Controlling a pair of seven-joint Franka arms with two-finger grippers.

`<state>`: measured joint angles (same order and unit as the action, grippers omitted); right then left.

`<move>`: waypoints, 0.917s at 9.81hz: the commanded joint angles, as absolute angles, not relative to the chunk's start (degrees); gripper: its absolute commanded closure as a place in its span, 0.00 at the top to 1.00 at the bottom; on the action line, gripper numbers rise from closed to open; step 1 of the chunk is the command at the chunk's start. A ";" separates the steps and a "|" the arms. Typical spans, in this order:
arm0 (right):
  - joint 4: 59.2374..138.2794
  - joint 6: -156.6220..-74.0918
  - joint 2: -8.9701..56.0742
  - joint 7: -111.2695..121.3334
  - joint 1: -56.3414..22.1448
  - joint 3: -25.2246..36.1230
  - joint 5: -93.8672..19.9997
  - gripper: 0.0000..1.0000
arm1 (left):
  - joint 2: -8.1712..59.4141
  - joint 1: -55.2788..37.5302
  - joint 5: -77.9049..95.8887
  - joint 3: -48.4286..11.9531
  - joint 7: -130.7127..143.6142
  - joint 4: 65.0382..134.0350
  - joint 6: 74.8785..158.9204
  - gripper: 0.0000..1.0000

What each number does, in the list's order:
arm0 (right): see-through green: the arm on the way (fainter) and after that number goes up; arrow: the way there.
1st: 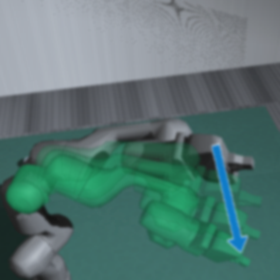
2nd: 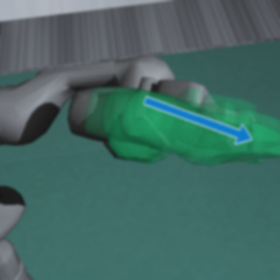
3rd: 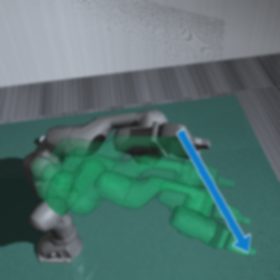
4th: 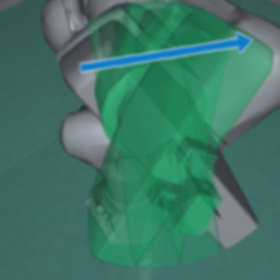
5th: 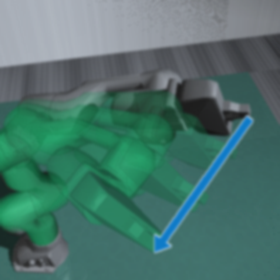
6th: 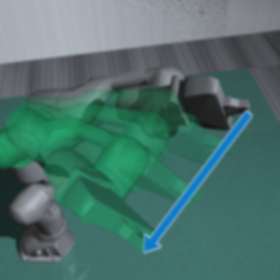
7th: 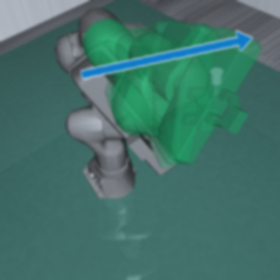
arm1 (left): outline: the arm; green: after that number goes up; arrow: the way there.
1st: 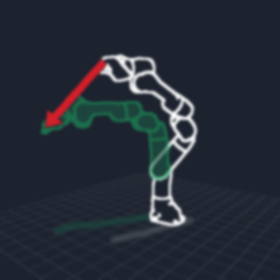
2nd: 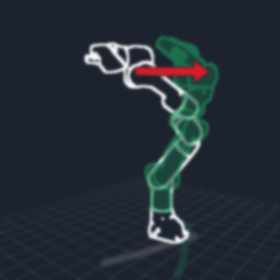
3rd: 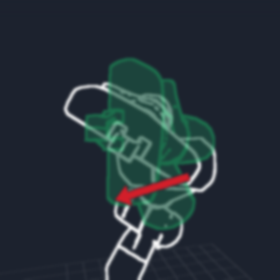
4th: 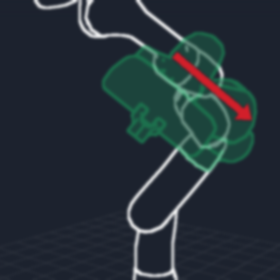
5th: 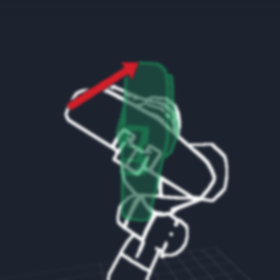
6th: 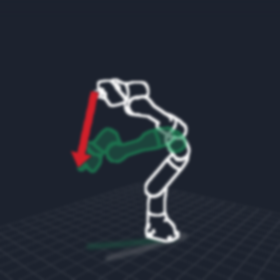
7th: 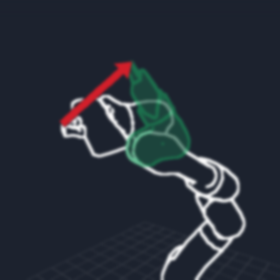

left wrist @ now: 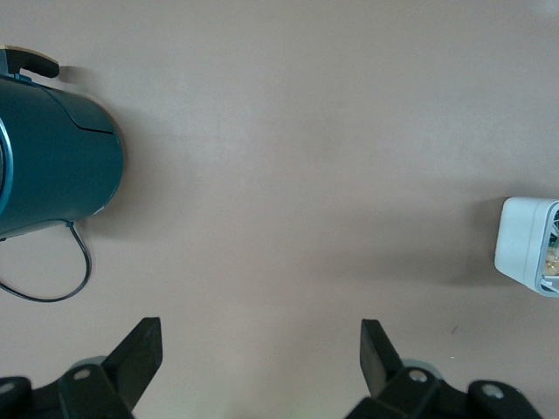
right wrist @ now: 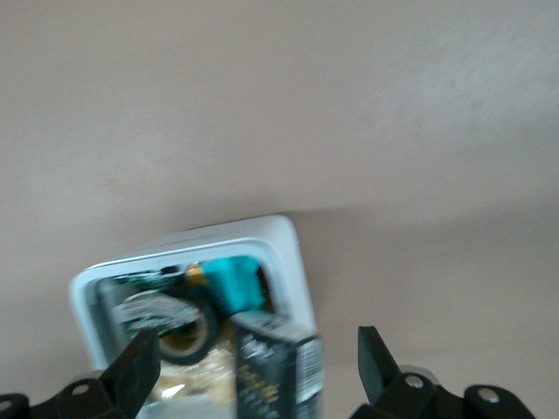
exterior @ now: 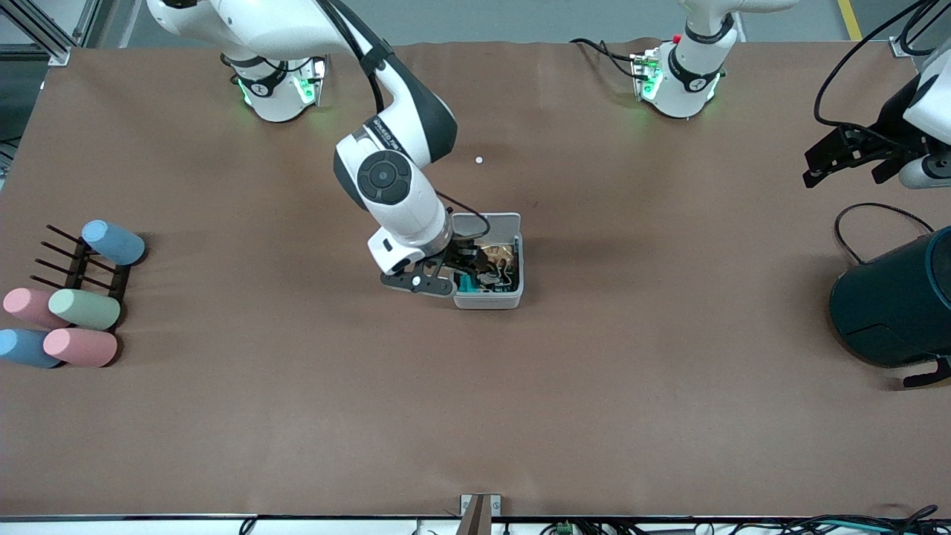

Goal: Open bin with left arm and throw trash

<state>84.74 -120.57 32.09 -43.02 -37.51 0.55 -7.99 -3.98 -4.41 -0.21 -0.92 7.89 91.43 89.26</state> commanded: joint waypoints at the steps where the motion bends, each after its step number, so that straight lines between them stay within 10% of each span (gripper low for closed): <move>1: 84.90 -113.95 29.46 -32.57 -32.19 -0.09 -6.07 1.00 | -3.87 -4.48 0.09 -0.70 7.47 90.27 89.21 1.00; 9: 84.99 -96.35 15.85 -9.32 -10.30 1.22 -6.24 1.00 | -3.78 -4.57 -0.09 -0.61 7.82 90.26 88.25 1.00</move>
<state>83.08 -98.32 20.57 -10.49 -12.18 1.38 -6.50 -3.97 -4.43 -0.21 -0.84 7.90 91.19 89.17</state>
